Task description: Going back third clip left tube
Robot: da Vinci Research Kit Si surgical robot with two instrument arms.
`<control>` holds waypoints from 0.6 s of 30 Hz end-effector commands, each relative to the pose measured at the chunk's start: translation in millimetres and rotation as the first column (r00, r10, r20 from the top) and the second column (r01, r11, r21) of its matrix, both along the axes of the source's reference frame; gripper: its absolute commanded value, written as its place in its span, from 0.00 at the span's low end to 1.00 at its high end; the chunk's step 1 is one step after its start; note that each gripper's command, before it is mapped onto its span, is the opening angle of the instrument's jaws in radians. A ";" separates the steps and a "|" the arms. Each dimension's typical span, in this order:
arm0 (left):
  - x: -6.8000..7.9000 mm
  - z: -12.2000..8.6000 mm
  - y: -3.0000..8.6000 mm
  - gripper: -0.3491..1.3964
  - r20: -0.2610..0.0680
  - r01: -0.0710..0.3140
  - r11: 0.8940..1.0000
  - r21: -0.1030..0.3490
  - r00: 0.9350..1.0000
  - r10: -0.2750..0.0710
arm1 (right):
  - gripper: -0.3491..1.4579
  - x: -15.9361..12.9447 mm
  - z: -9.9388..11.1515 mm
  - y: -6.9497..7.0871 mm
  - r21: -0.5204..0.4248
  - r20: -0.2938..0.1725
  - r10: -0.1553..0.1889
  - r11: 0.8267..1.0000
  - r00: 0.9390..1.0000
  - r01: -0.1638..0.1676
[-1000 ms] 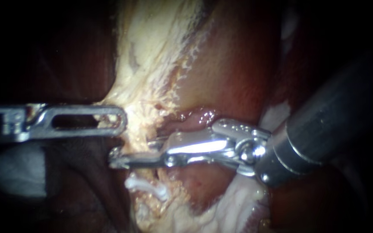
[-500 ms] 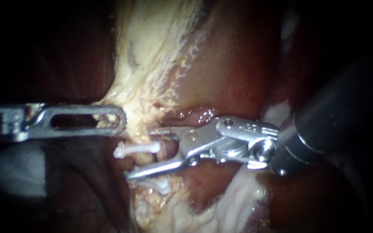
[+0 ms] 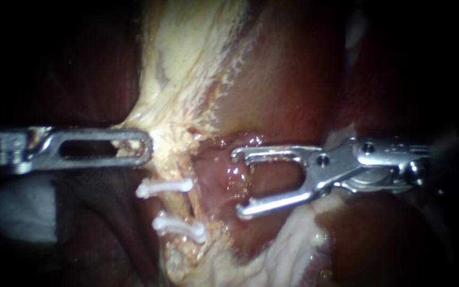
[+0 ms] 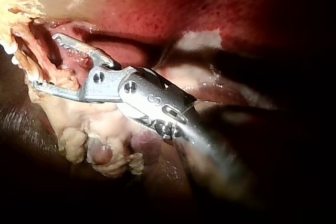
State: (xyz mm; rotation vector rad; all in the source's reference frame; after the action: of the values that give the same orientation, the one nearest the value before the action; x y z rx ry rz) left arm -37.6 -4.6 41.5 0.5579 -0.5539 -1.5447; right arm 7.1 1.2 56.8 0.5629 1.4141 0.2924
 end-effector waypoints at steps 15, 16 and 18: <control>-1.3 3.6 -0.4 0.00 -0.007 0.006 1.000 -0.016 1.000 -0.006 | 0.52 -4.2 -4.0 1.2 -0.048 0.012 -0.004 0.999 1.000 0.004; -1.6 4.3 -0.5 0.00 -0.005 0.004 1.000 -0.016 1.000 -0.004 | 0.52 -4.2 -4.0 1.2 -0.048 0.012 -0.004 0.999 1.000 0.004; -2.1 5.4 -0.8 0.00 0.001 0.000 1.000 -0.015 1.000 0.000 | 0.52 -4.2 -4.0 1.2 -0.054 0.011 -0.004 0.999 1.000 0.004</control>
State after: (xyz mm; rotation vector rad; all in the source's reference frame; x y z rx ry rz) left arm -40.1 -5.5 47.5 0.5470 -0.5662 -1.5388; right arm 2.9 2.4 52.8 0.5198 1.4061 0.2532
